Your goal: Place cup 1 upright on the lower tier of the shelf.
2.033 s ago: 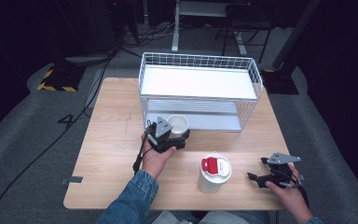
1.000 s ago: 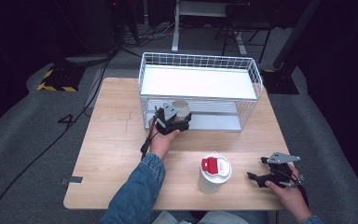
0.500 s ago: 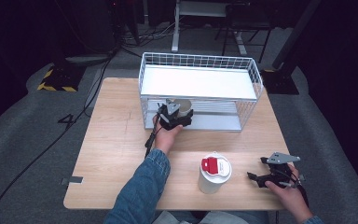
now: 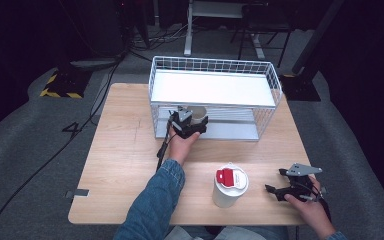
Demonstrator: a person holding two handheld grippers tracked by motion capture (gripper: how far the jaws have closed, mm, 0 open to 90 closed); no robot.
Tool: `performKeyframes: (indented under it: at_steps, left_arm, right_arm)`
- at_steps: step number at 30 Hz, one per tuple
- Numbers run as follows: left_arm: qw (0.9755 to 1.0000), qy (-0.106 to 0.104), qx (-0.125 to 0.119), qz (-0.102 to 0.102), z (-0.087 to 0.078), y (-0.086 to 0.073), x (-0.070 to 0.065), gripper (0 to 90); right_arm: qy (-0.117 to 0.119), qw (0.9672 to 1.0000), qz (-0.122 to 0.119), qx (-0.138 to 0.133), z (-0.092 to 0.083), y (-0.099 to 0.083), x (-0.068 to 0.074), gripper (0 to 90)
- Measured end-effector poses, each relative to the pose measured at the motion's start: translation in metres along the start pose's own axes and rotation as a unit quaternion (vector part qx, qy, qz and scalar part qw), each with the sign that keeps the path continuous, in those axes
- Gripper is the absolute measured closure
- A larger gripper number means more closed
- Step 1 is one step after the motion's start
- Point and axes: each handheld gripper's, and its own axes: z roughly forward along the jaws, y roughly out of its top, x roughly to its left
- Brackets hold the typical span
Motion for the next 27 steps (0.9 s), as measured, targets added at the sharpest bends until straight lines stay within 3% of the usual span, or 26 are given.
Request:
performKeyframes:
  at_steps: [7,14,27]
  left_arm:
    - [0.9999,0.000,-0.004,0.014,-0.007,0.000,-0.004,15.1]
    - [0.9998,0.009,-0.004,0.015,-0.017,-0.003,-0.002,15.1]
    - [0.9995,0.005,-0.013,0.027,-0.046,-0.002,-0.004,15.1]
  right_arm:
    - [0.000,1.0000,0.000,0.000,0.000,0.000,0.000,10.0]
    - [0.000,1.0000,0.000,0.000,0.000,0.000,0.000,10.0]
    - [0.000,1.0000,0.000,-0.001,0.000,0.000,0.000,10.0]
